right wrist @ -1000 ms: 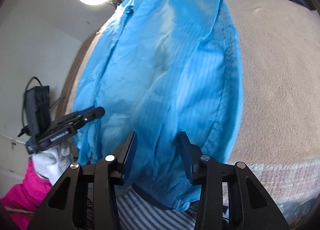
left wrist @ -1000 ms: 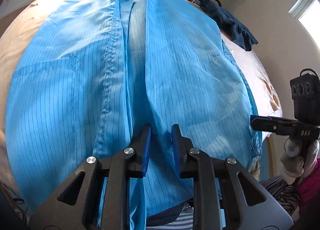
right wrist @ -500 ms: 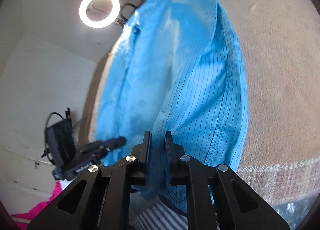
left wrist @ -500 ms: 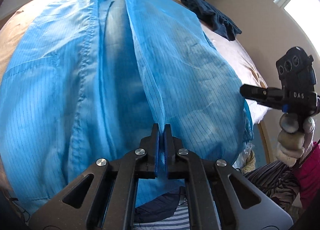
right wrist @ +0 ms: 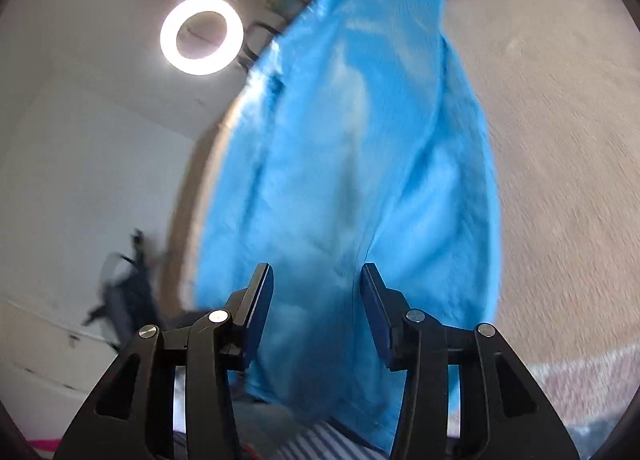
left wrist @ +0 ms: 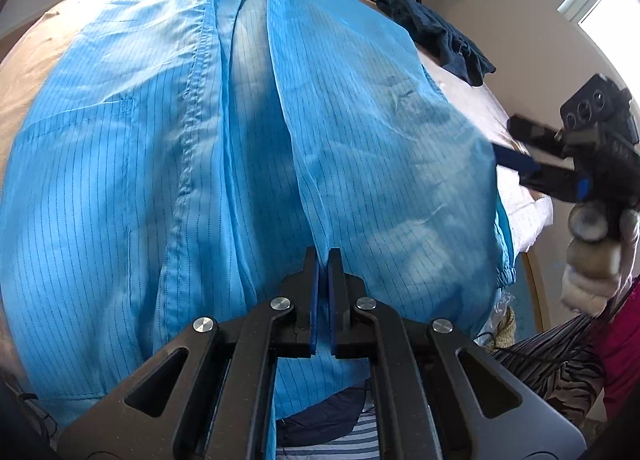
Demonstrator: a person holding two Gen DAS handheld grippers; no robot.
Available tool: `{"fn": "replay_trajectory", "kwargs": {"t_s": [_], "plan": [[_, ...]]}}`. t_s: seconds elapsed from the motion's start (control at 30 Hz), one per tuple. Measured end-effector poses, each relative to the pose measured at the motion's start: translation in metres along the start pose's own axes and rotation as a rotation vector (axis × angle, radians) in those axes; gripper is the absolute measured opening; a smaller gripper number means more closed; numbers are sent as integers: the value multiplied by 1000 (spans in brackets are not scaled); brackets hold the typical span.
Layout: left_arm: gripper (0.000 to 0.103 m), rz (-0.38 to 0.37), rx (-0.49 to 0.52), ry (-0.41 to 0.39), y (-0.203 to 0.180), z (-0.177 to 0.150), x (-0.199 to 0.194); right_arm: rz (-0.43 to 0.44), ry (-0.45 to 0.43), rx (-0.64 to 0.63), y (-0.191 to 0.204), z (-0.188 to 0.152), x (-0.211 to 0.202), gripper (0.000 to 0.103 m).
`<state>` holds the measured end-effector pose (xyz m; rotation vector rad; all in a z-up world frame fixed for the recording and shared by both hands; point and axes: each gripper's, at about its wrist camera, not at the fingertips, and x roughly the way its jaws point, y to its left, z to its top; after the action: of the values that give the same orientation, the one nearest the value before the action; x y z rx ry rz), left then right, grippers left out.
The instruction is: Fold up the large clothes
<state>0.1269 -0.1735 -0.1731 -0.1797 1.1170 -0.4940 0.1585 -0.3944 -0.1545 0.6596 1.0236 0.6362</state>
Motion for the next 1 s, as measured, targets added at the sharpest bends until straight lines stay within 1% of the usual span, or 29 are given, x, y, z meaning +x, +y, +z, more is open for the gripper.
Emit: {"fn": "replay_trajectory", "kwargs": {"t_s": [0.1, 0.13, 0.2, 0.23, 0.3, 0.33, 0.37, 0.4, 0.5, 0.53, 0.63, 0.73, 0.8, 0.87, 0.93, 1.0], "plan": [[1, 2, 0, -3, 0, -1, -1, 7, 13, -12, 6, -1, 4, 45], [1, 2, -1, -3, 0, -1, -1, 5, 24, -11, 6, -4, 9, 42], [1, 1, 1, -4, 1, -2, 0, -4, 61, -1, 1, -9, 13, 41], [1, 0, 2, -5, 0, -3, 0, -10, 88, -1, -2, -13, 21, 38], [1, -6, 1, -5, 1, -3, -1, -70, 154, -29, -5, -26, 33, 21], [1, -16, -4, -8, -1, -3, -2, -112, 172, -53, -5, -32, 35, 4], [1, -23, -4, -11, -2, -2, -3, -164, 174, -83, -3, -35, 35, 4], [0, -38, 0, -17, -7, -2, -6, -190, 170, -99, -1, -36, 32, 2], [0, -75, 19, -28, -22, 0, -11, -183, 137, -76, -3, -33, 13, 1], [0, -88, 32, -29, -30, 0, -11, -187, 121, -71, -5, -34, 0, 1], [0, -130, 29, -14, -42, -3, -7, -207, 113, -53, -11, -28, -20, 1], [0, -114, 44, 9, -47, -11, 4, -248, 101, -57, -17, -21, -31, 1], [0, -97, 42, 27, -43, -15, 11, -231, 91, -34, -24, -20, -36, 1], [0, -97, 4, 46, -32, -18, 17, -189, 112, -38, -23, -19, -26, 1], [0, -104, -16, 46, -27, -17, 17, -176, 121, -70, -18, -18, -21, 1], [0, -92, -14, 40, -27, -16, 15, -155, 120, -66, -19, -11, -16, 4]]}}
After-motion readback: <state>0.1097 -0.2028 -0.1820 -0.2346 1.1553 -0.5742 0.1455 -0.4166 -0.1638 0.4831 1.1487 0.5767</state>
